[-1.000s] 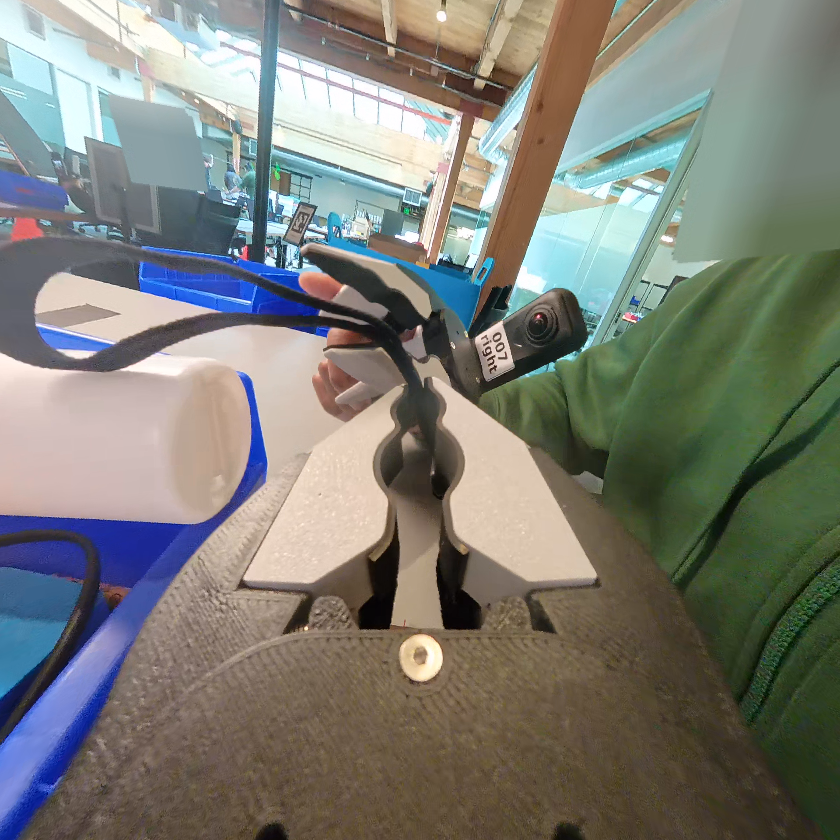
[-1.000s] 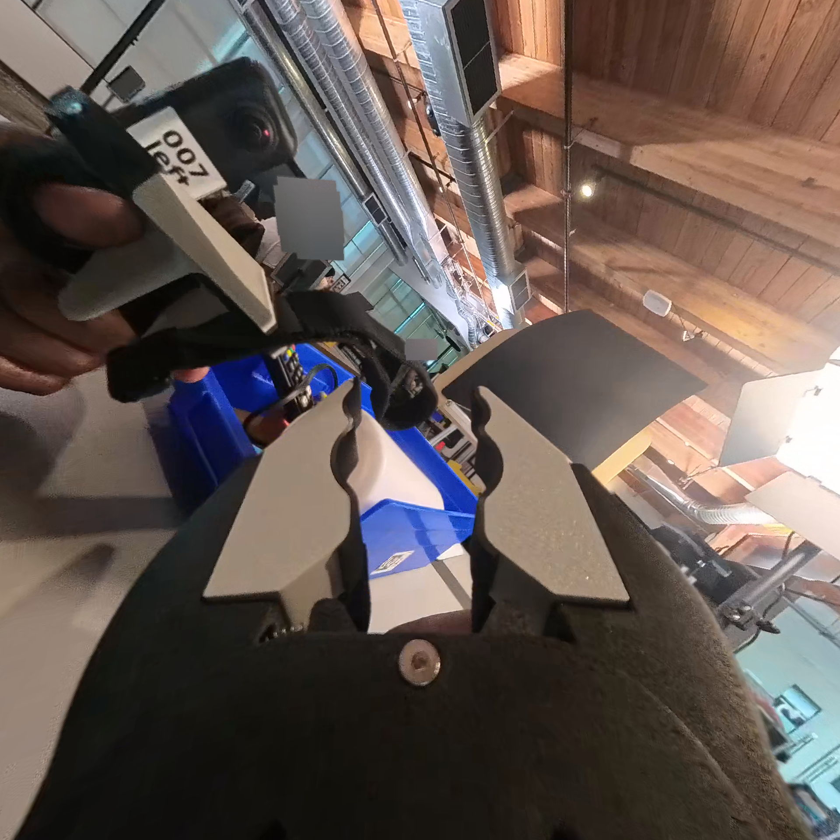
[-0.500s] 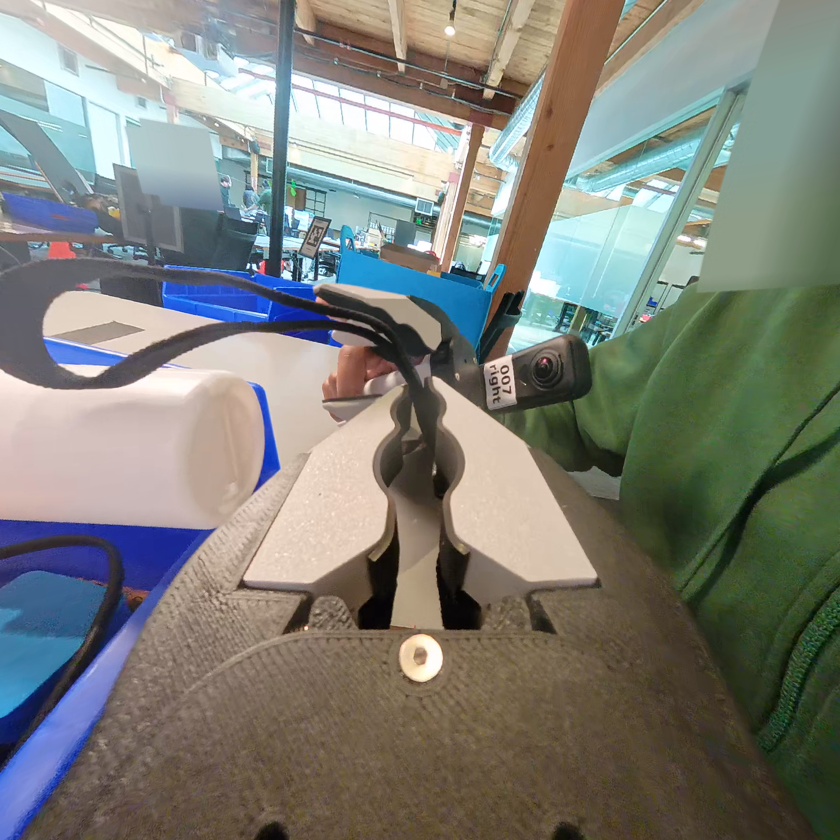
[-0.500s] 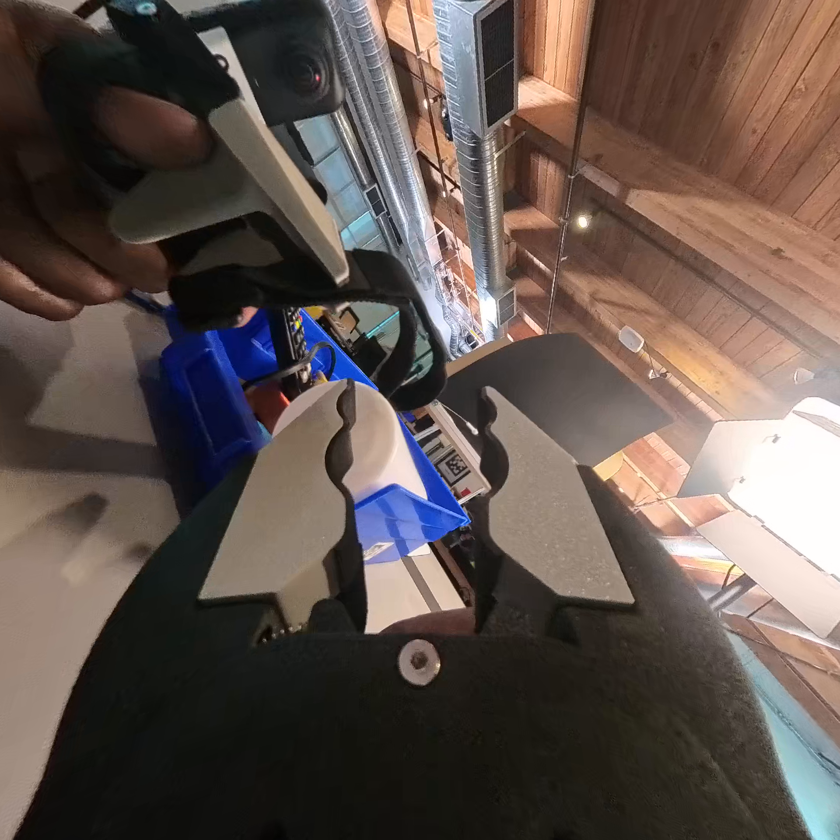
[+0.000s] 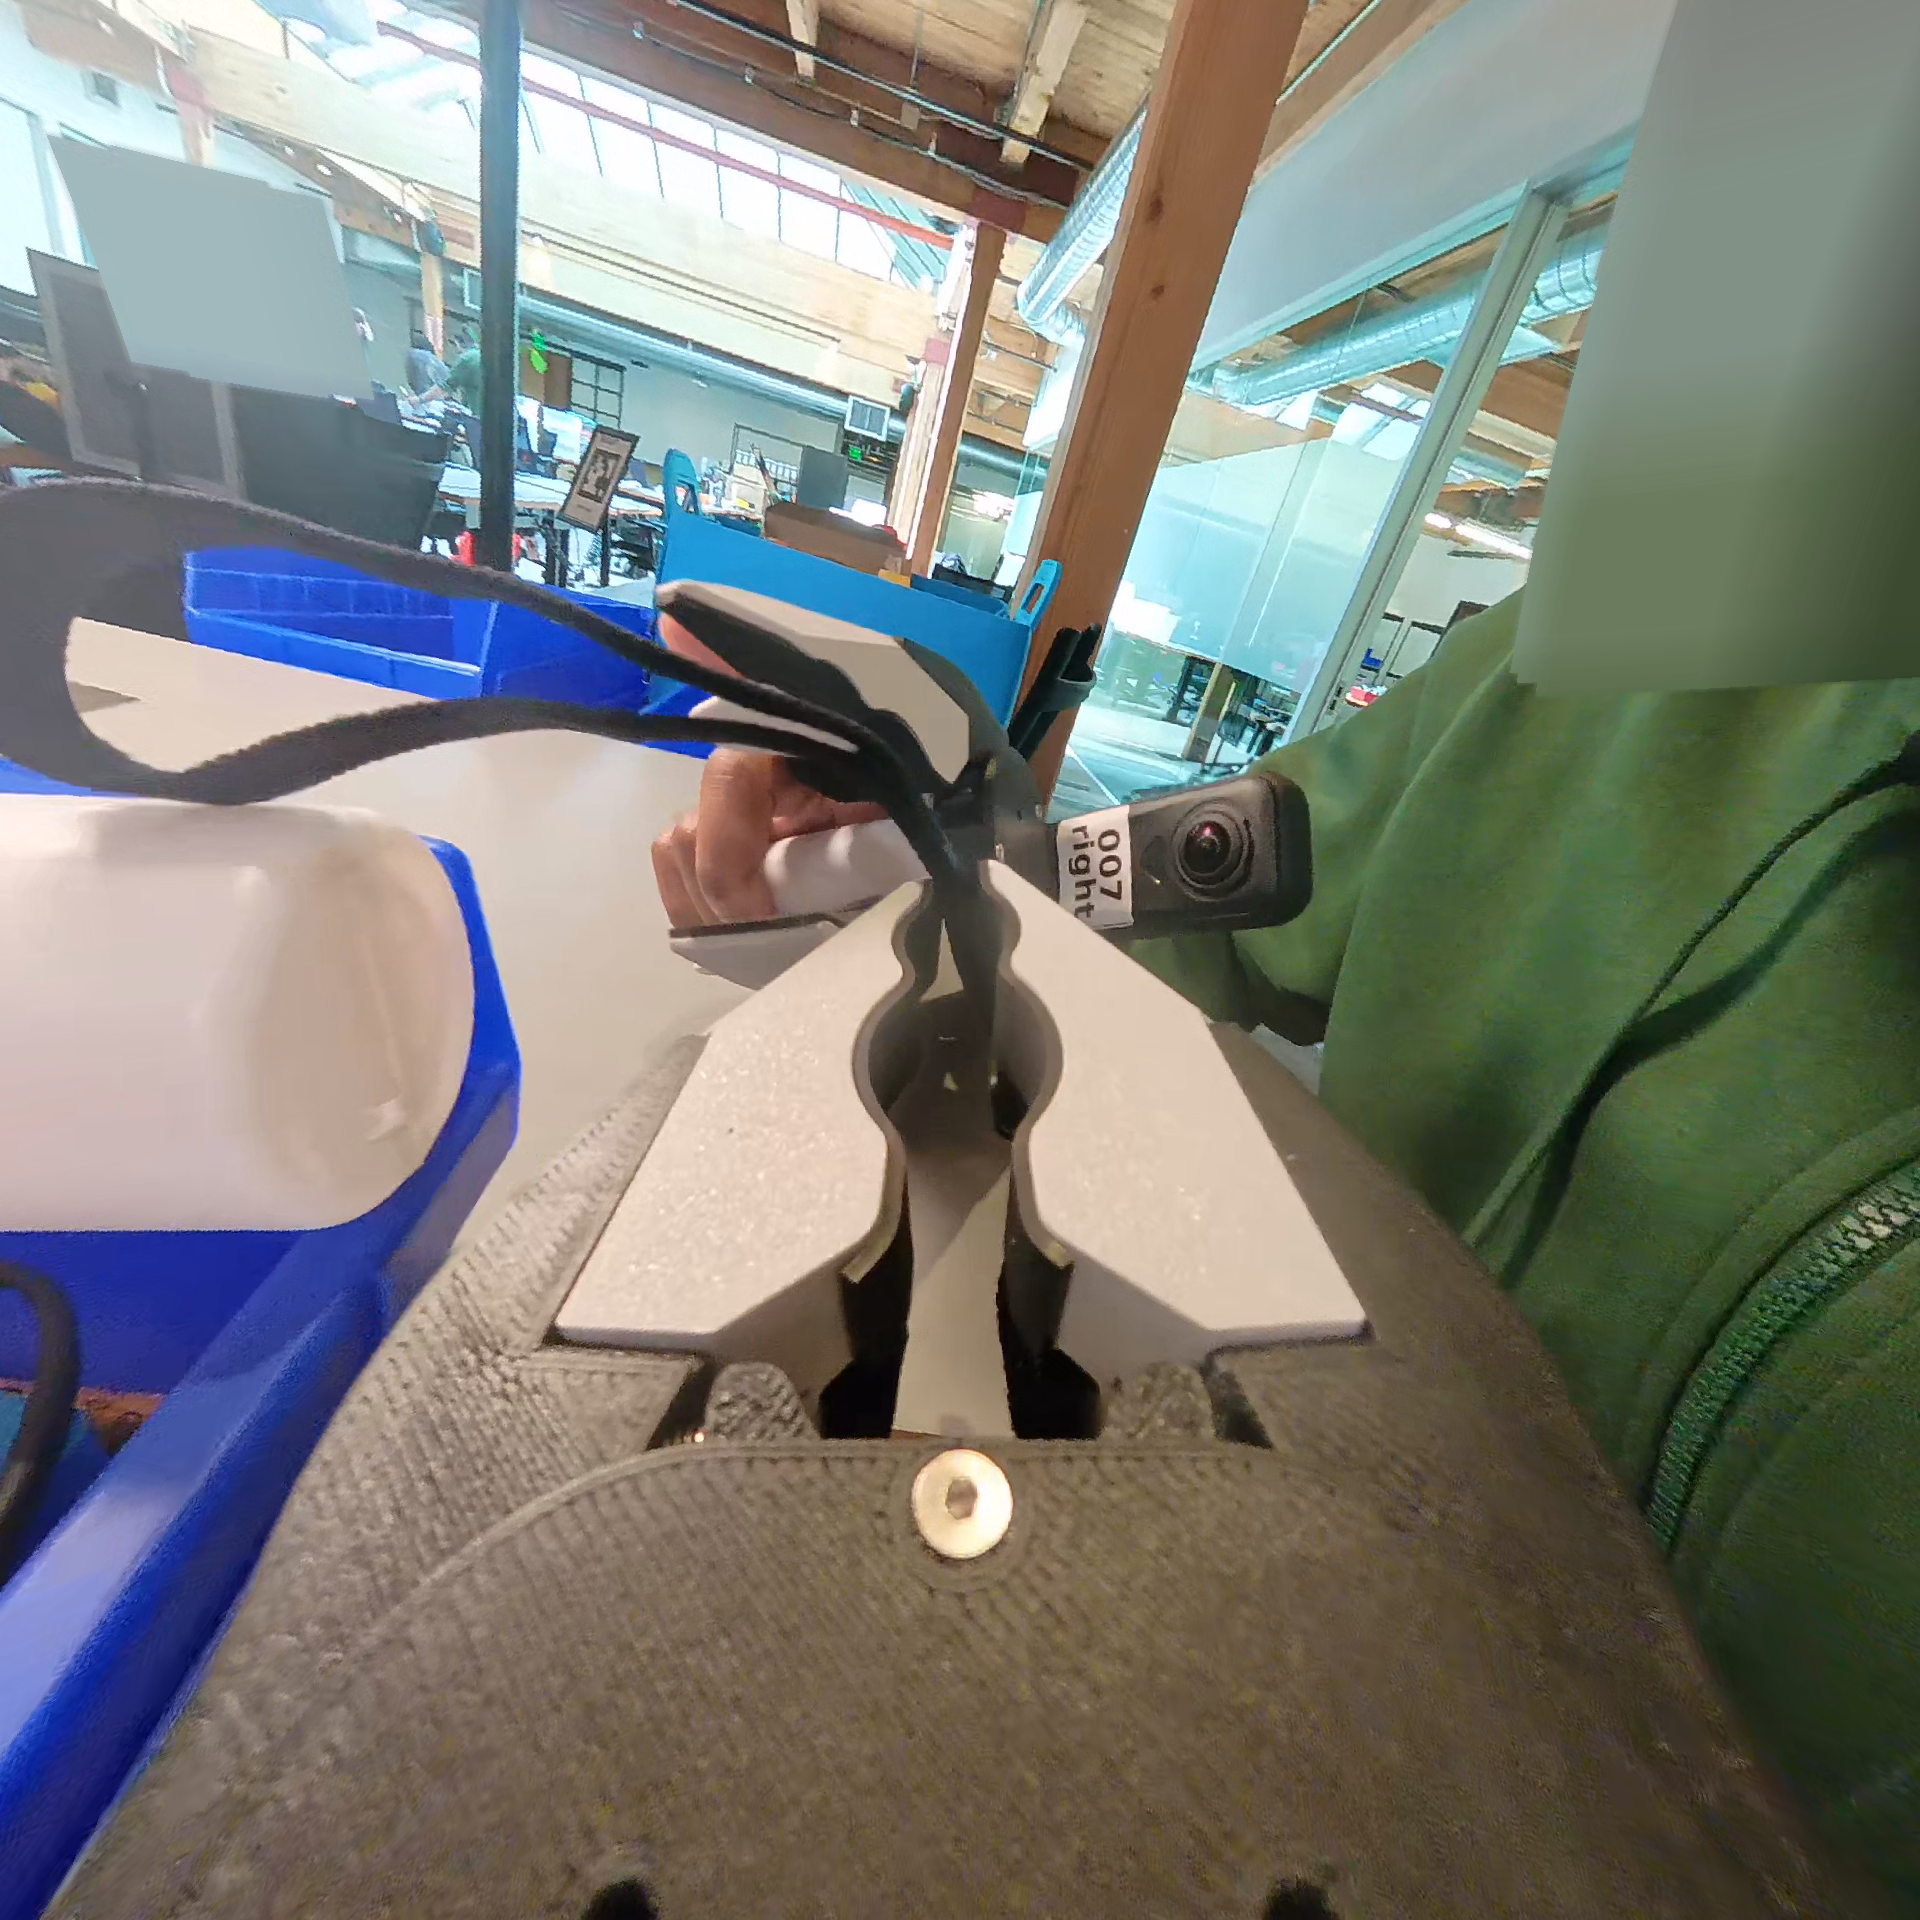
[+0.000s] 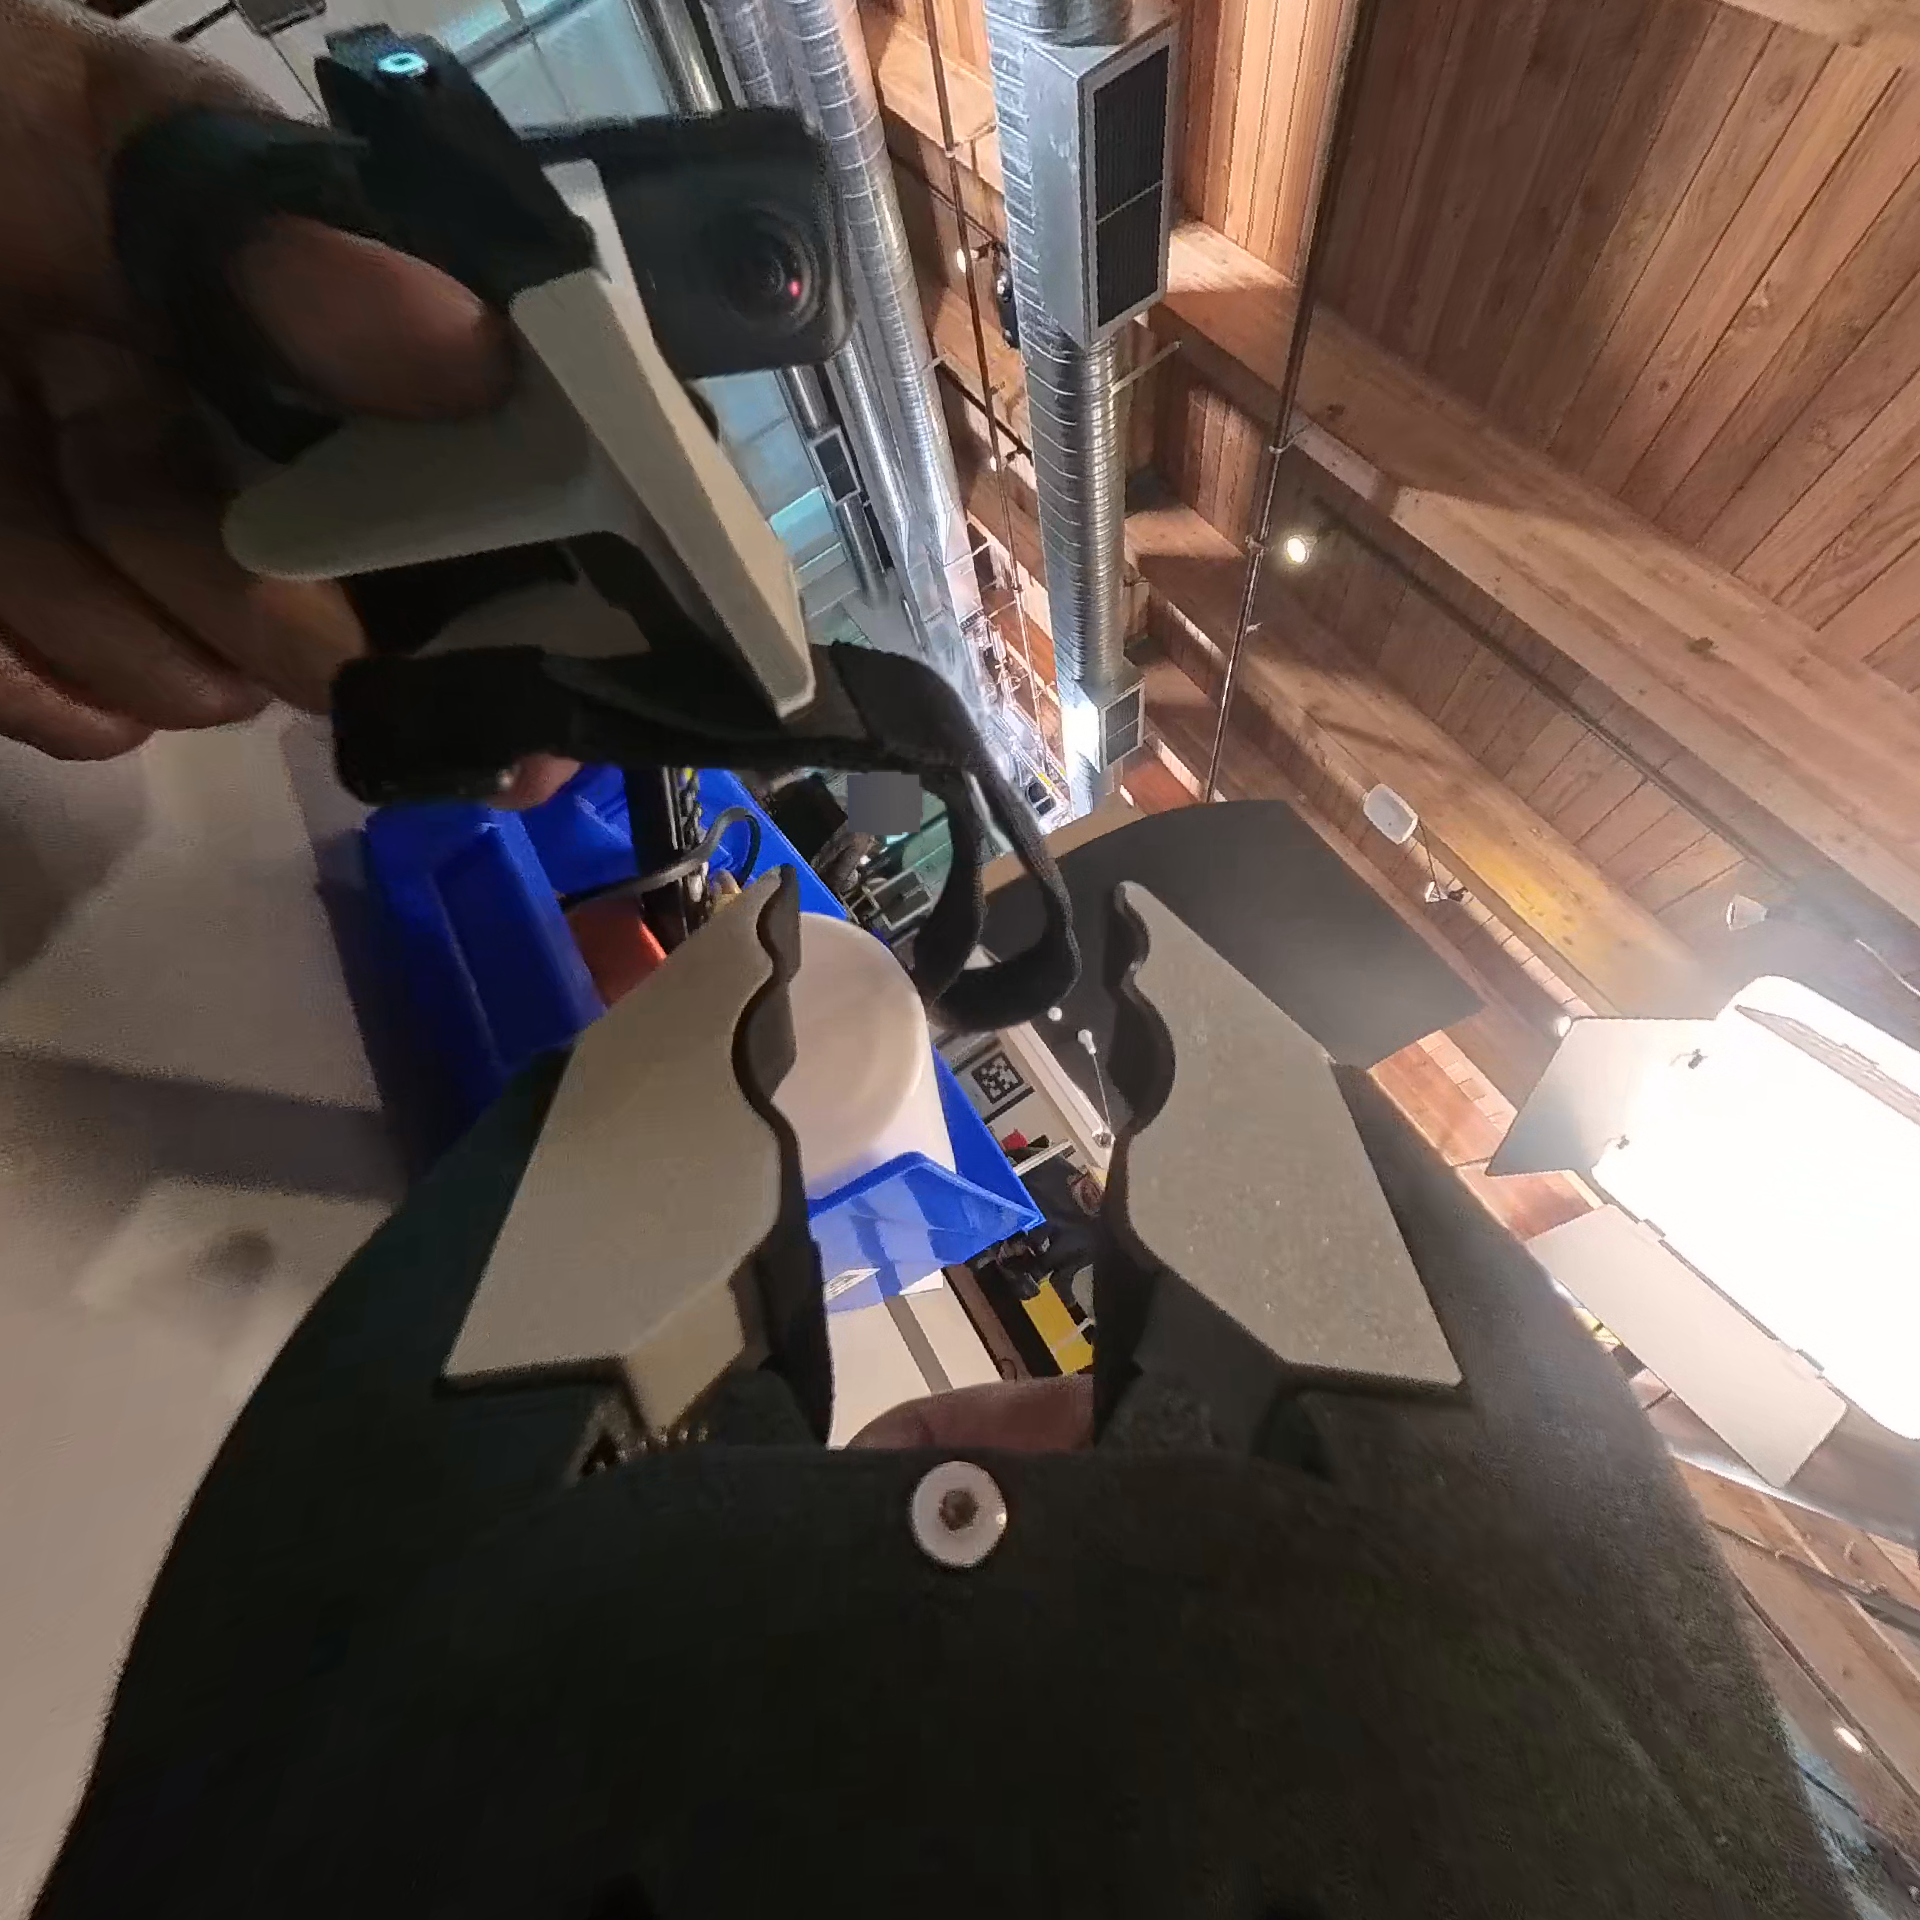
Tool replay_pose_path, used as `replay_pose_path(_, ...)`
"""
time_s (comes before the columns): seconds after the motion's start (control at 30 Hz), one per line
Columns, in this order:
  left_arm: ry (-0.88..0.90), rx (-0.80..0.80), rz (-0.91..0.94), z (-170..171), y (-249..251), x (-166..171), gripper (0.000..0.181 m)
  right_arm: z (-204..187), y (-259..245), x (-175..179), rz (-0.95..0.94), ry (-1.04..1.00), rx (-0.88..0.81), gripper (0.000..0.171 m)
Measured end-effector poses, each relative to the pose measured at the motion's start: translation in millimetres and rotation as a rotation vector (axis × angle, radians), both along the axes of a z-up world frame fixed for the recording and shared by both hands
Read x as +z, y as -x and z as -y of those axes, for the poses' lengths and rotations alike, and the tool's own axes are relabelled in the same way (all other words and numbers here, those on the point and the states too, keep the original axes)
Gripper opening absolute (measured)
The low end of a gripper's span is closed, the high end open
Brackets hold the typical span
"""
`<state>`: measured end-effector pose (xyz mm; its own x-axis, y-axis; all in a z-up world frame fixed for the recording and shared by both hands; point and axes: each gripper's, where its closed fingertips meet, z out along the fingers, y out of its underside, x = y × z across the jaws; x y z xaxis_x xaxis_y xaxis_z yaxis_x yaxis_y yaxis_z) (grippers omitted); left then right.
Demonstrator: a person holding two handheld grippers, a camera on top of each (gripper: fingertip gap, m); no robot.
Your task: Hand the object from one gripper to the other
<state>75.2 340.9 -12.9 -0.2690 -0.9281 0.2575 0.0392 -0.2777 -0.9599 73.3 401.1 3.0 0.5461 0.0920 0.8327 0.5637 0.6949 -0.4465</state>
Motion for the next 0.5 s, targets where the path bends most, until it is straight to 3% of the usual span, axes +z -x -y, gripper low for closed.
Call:
replay_pose_path(0.23, -0.014, -0.066, -0.062, 13, -4, -13, 0.006, 2, -1, 6, -0.019, -0.028, -0.019, 0.056)
replay_pose_path(0.5, -0.02, -0.061, -0.083, 14, -7, -18, 0.006, -1, -5, 5, -0.006, -0.023, -0.051, 0.011)
